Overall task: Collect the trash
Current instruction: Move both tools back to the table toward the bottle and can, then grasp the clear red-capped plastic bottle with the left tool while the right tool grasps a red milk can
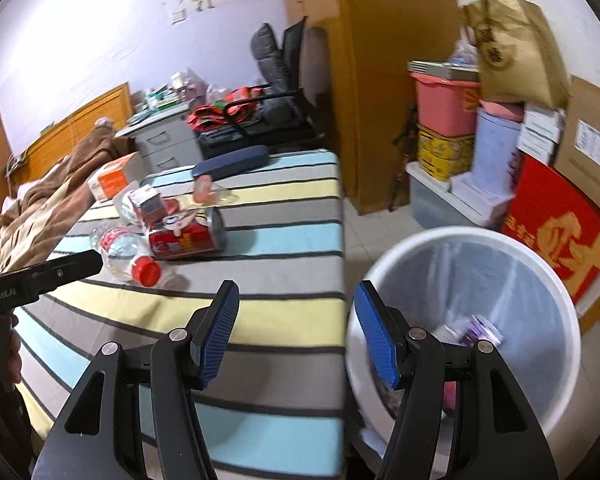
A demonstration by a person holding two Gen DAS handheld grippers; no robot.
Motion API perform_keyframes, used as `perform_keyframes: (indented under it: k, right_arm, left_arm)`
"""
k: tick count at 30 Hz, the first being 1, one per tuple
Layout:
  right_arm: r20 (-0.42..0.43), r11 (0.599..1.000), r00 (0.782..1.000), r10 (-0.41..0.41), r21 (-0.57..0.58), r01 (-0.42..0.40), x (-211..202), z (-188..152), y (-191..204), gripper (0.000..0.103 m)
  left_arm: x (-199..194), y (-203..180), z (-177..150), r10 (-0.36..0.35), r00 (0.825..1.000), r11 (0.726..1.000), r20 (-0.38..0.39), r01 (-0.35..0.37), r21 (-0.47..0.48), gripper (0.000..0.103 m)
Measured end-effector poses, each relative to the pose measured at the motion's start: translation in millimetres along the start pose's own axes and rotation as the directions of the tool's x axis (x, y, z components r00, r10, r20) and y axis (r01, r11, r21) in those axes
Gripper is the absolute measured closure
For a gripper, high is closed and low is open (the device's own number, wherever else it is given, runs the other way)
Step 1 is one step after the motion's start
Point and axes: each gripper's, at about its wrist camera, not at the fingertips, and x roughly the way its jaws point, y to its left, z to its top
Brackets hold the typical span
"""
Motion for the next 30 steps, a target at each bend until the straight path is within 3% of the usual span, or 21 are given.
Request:
perform_keyframes:
  k: [6,15,19,30]
  right_arm:
    - [-0.012,0.996,0.998,0.063,-0.059,-0.064,20,17,17,0.041]
    - [-0.031,0.986,0.994,0.104,-0.131,-0.107,43,36,32,0.041]
    - [-0.035,0.977,0.988,0.149,-0.151,-0.153,51,45,36,0.041]
    - [-0.117,0.906,0.962,0.246,-0.324,-0.271,76,57,57,0.041]
  left_arm:
    - [12,33,13,0.049,0.999,0.994,-0.015,-0.05,-0.101,0.025]
    - [44,57,33,0.046,0.998,0.969,-0.04,-0.054,-0.241,0.024]
    - [58,61,36,0.076,0.995,0.967,-0.071,-0.091,-0.239,0.024]
    - [73,67,46,0.066,0.992,0.984,-0.104,-0.082,-0.158,0.019]
